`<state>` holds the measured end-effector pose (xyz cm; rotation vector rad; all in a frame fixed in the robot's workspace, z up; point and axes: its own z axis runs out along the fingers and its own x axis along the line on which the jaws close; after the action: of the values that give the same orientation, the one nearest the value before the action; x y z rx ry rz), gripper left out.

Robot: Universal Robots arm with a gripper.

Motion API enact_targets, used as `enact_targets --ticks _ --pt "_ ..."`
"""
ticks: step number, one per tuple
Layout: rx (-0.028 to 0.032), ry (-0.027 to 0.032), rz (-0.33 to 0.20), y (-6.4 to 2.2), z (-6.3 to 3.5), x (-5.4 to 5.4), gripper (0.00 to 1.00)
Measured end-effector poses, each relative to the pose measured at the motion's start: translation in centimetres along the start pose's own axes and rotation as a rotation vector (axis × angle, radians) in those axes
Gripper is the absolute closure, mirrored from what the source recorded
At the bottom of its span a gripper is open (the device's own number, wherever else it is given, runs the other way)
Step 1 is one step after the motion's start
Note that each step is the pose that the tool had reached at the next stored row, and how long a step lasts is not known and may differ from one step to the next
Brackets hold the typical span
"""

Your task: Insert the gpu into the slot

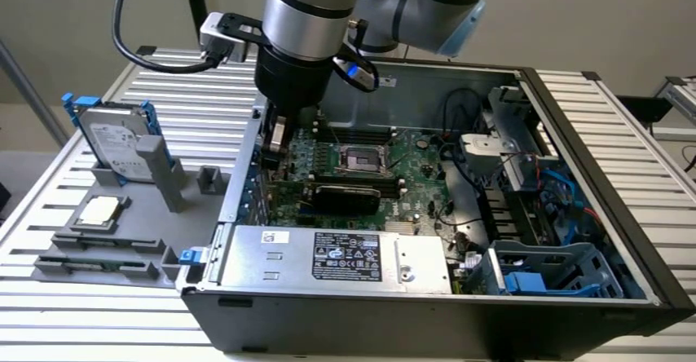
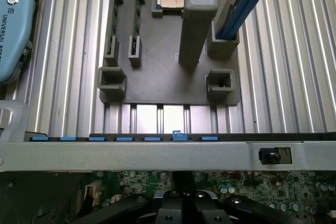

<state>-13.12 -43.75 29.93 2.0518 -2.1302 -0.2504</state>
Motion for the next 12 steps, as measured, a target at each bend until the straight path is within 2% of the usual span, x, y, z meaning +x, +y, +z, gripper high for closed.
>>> enact_targets --ticks 8,12 --pt "0.0001 0.0041 0.001 -0.23 -0.06 -0.01 0.89" --pt "0.0003 0.0082 0.002 -0.30 -0.06 -0.01 0.89"
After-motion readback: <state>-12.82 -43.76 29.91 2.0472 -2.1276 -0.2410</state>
